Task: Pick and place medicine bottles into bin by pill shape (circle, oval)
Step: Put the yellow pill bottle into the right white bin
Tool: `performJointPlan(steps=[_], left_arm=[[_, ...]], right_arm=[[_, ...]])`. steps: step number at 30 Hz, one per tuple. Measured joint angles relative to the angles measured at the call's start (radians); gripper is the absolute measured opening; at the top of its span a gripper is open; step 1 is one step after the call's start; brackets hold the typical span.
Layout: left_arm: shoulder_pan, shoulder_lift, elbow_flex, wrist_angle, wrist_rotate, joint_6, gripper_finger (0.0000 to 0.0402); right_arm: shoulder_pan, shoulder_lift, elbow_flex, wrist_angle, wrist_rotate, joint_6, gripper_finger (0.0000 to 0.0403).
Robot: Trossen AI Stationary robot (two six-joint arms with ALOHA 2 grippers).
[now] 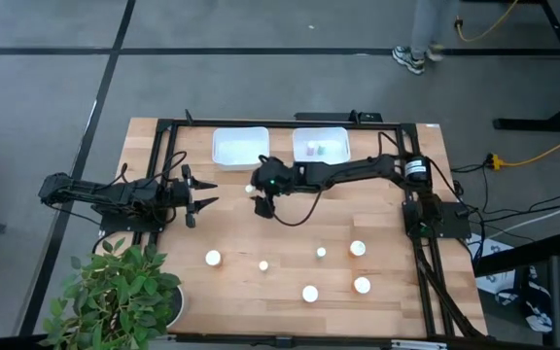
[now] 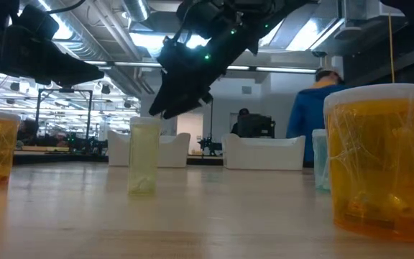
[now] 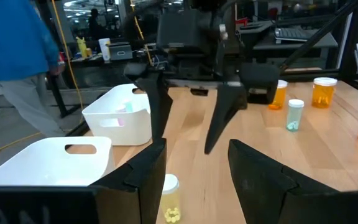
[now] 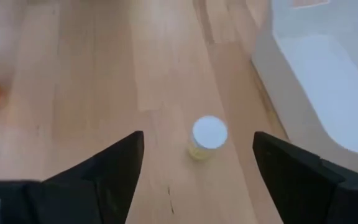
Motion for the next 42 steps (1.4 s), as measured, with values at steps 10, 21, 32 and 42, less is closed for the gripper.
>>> performJointPlan(steps=[10,21,32,42], left_arm=[[0.0,0.0,0.0,0.0,0.0,0.0,0.0166],[0.0,0.0,0.0,0.0,0.0,-0.002,0.0166],[0.0,0.0,0.0,0.0,0.0,-0.006,0.0166],[0.0,0.0,0.0,0.0,0.0,-0.008,0.0166]], right_arm=[[-0.007,0.035,0.069,0.064,0.0,-0.006,0.0304],[-0.094,0.076,0.293,0.042,0.105,-0.022,0.0304],[-0.134,0.226,0.753,-0.598,0.034,0.121,0.0304],[-0.05,0.232,0.63,-0.686,-0.067,0.096,0.0304]])
